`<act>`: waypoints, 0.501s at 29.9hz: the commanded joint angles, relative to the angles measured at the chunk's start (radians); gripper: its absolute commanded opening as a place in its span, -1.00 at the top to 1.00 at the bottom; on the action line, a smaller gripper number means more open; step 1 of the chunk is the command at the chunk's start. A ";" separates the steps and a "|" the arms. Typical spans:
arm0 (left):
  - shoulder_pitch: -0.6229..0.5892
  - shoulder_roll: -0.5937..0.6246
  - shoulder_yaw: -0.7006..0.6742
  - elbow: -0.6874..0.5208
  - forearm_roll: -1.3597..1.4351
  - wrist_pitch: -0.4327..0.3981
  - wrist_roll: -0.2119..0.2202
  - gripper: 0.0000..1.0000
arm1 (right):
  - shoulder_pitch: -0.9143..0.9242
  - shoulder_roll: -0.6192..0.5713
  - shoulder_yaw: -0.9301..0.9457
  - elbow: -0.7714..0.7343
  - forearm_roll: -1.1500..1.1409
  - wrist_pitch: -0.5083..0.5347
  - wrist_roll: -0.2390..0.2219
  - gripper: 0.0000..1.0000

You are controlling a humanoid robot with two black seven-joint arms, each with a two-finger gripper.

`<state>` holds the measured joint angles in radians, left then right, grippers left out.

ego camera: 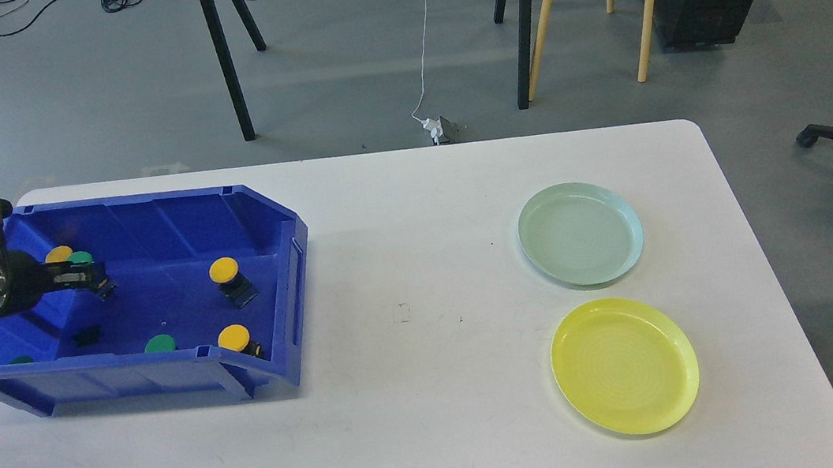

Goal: Pass button and place on color plate
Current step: 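Grasp a green button in the bin with the left gripper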

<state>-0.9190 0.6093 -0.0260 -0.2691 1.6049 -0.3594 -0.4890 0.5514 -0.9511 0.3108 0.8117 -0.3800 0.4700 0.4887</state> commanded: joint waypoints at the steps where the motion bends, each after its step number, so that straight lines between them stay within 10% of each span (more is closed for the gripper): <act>1: 0.002 0.003 -0.003 -0.001 -0.002 0.004 0.000 0.53 | 0.001 0.020 -0.001 0.000 -0.002 -0.008 0.000 -0.99; 15: -0.003 0.127 -0.006 -0.272 -0.002 -0.010 0.000 0.57 | 0.004 0.063 -0.013 -0.045 -0.022 -0.007 0.000 -0.99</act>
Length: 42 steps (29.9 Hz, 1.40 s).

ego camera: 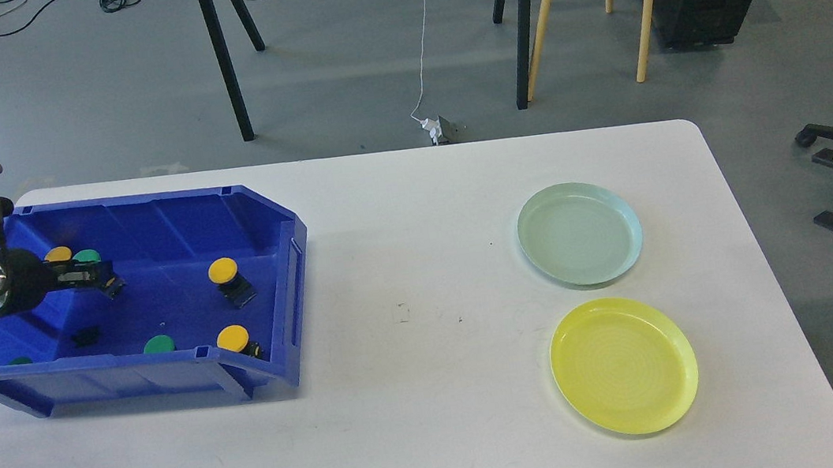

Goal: Pass button and place on color plate
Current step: 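Grasp a green button in the bin with the left gripper, then lift the green button up out of the bin with the left gripper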

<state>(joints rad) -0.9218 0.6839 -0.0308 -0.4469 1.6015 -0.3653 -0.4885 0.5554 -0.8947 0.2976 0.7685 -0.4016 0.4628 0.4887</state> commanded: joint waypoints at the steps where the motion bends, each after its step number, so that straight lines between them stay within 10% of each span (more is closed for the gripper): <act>1: 0.000 0.066 -0.003 -0.129 0.001 -0.006 0.000 0.57 | 0.000 0.011 0.000 -0.002 0.000 0.000 0.000 -0.99; 22: -0.015 0.431 -0.265 -0.598 -0.172 -0.123 0.000 0.55 | 0.055 0.025 0.008 0.028 -0.003 0.013 0.000 -0.99; 33: -0.120 0.373 -0.477 -0.619 -0.241 -0.123 0.000 0.57 | 0.245 0.026 0.023 0.210 0.104 0.005 0.000 -0.99; 42: -0.144 0.160 -0.480 -0.619 -0.247 -0.081 0.000 0.57 | 0.351 0.224 0.011 0.209 0.205 -0.110 -0.091 -0.98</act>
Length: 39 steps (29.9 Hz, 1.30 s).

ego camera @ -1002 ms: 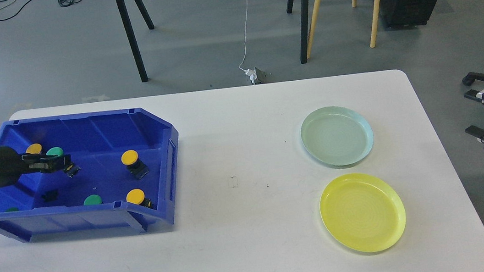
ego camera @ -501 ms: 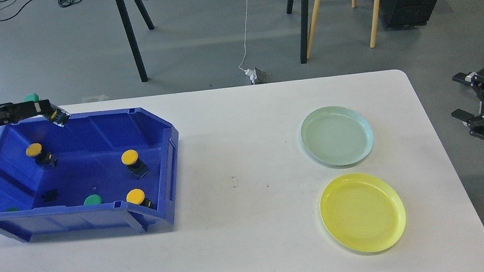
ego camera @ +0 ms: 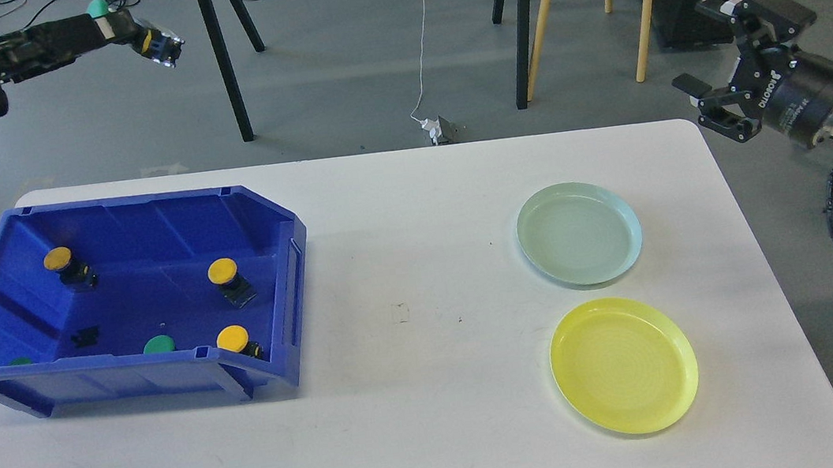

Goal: Pass button and place on color plate
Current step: 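Lift the green button up out of the bin with the left gripper, then pass the green button from the left gripper to the right gripper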

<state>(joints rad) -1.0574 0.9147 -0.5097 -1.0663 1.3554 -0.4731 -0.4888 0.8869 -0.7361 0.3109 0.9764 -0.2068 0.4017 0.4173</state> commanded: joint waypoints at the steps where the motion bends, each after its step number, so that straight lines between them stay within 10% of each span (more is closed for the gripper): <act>1: -0.019 -0.097 -0.001 0.000 -0.001 0.039 0.000 0.57 | 0.023 0.098 0.000 0.001 0.018 -0.067 -0.026 -0.98; 16: -0.029 -0.277 0.004 0.012 -0.016 0.157 0.000 0.58 | 0.053 0.506 0.054 0.104 0.110 -0.362 -0.058 -0.98; 39: -0.018 -0.356 0.016 0.000 -0.016 0.248 0.000 0.59 | 0.115 0.564 0.126 0.197 0.216 -0.391 -0.058 -0.98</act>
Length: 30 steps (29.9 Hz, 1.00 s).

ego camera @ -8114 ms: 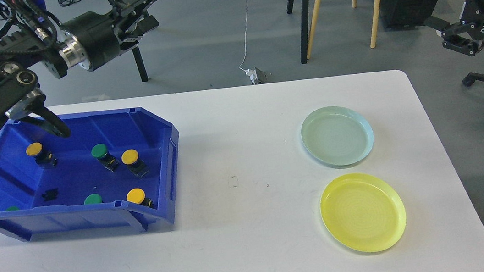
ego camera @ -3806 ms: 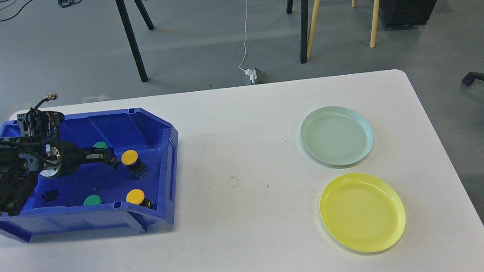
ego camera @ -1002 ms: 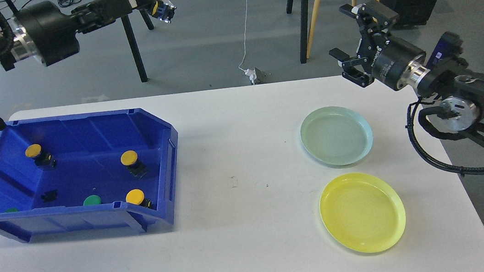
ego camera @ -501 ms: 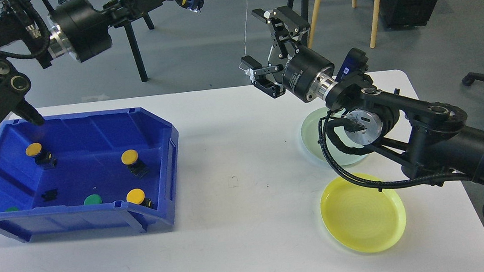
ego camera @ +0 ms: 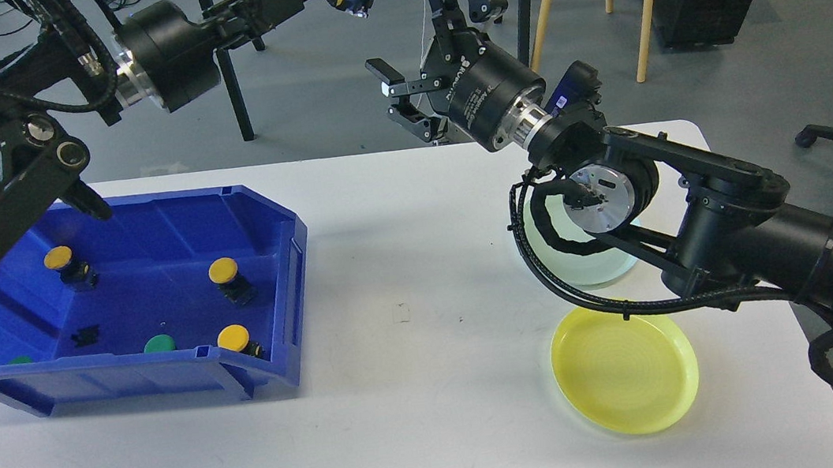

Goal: Pass button and place on color plate
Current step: 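Pass the green button from the left gripper to the right gripper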

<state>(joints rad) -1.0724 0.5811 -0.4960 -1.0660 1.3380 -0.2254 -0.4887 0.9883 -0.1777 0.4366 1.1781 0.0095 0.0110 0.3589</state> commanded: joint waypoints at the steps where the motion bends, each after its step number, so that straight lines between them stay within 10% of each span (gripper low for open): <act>1: -0.004 -0.030 0.002 0.000 0.001 0.000 0.000 0.59 | 0.016 0.006 -0.001 -0.006 0.000 -0.002 0.000 -0.98; 12: -0.011 -0.061 0.004 0.000 0.001 -0.005 0.000 0.59 | 0.021 0.004 0.002 -0.008 0.000 -0.011 0.006 -0.88; 30: -0.001 -0.049 0.004 0.003 0.001 -0.005 0.000 0.58 | 0.021 0.007 0.007 -0.002 -0.008 -0.036 0.005 0.10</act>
<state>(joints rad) -1.0741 0.5349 -0.4924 -1.0629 1.3394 -0.2292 -0.4887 1.0079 -0.1703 0.4423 1.1745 0.0025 -0.0293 0.3695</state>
